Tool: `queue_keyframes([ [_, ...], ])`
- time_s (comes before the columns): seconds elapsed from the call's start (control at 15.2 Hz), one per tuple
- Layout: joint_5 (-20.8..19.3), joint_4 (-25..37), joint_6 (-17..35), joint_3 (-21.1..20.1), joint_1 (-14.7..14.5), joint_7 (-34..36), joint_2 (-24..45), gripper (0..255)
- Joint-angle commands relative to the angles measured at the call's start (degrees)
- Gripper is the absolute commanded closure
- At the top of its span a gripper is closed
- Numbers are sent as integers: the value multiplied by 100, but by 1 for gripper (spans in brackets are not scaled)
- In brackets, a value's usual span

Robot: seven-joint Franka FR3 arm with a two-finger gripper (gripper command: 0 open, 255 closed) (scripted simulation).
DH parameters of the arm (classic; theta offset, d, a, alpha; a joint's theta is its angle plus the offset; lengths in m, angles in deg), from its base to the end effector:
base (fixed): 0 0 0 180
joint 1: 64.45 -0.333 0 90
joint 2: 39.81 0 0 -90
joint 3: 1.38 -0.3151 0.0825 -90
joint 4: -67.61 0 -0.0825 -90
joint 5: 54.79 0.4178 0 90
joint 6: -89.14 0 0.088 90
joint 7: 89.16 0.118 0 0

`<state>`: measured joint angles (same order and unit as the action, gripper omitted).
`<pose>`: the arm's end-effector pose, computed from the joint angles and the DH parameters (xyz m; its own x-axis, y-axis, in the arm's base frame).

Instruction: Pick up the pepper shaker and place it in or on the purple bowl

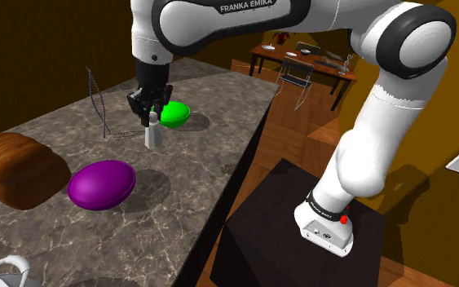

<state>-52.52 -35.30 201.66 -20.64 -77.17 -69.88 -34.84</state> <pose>0.5346 0.3314 0.4826 0.9778 0.2013 0.0583 0.2060 -0.9744 -0.0906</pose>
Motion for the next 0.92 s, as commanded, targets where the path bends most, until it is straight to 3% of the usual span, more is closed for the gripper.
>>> queue_keyframes([
  [0.0,-216,700,-203,-86,-149,291,514,255],
  [0.4,-796,2892,-955,-151,-763,898,2011,255],
  [0.66,-1193,5272,-1912,-61,-1435,1124,3437,255],
  [0.86,-1156,4808,-1584,-59,-1361,1131,3305,255],
])
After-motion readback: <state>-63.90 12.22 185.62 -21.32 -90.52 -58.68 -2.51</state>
